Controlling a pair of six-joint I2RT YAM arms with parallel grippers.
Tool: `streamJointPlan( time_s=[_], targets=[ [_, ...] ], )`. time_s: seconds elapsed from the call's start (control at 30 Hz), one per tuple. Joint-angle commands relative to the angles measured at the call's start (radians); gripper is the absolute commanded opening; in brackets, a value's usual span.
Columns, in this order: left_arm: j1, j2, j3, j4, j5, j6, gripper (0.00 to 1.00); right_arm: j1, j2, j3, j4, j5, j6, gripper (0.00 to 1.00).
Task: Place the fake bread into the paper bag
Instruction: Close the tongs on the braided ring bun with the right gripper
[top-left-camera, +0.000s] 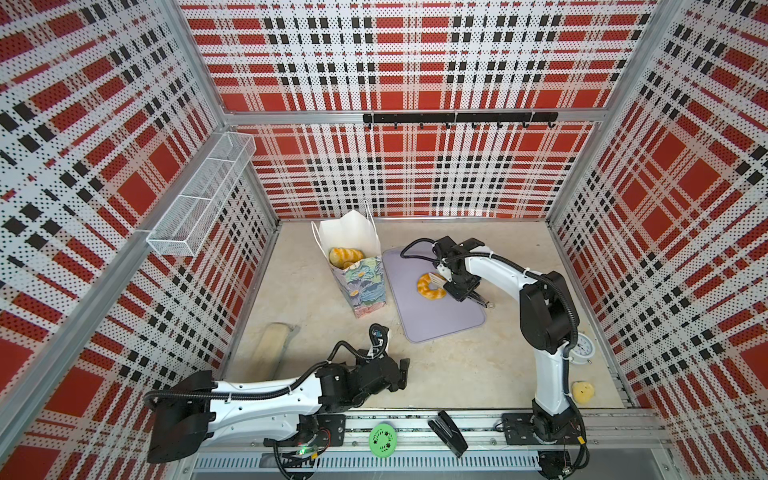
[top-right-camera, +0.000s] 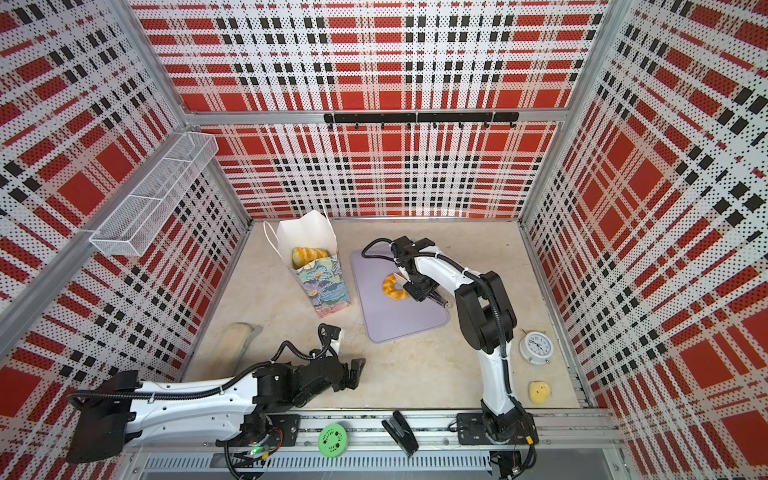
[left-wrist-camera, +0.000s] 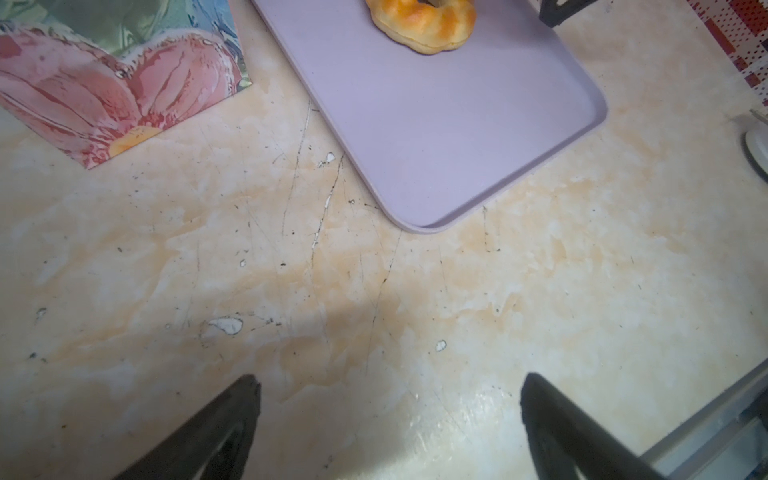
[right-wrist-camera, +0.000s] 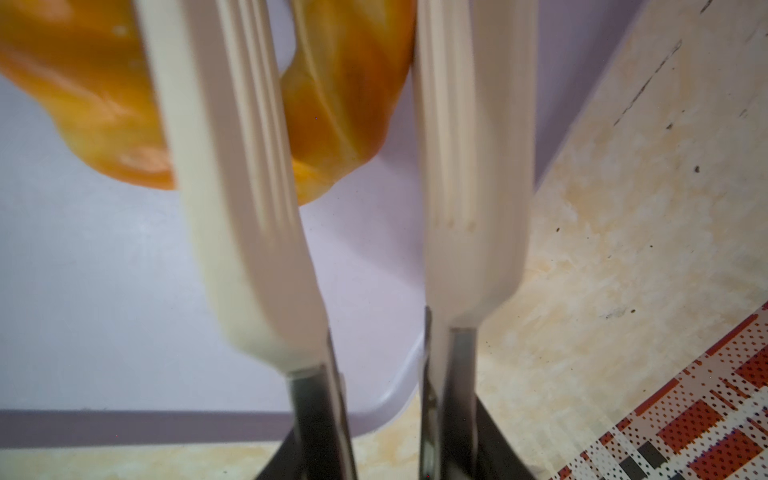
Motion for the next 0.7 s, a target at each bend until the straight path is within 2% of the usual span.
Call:
streamJointPlan(
  time_s=[0.0,0.27,0.67],
  targets=[
    [-0.006,-0.001,0.024,0.019,-0.015,0.005,0.99,-0.002,0.016,0.04,-0.046,0.006,-0.022,0.34],
    [-0.005,-0.034,0.013,0.002,-0.025,-0.001,0.99,-0.003,0.004,0.044,-0.063,0.035,-0.023,0.22],
    [-0.01,-0.052,0.025,-0.01,-0.033,0.002,0.99,-0.001,-0.069,0.004,-0.008,-0.011,-0.007,0.19]
  ],
)
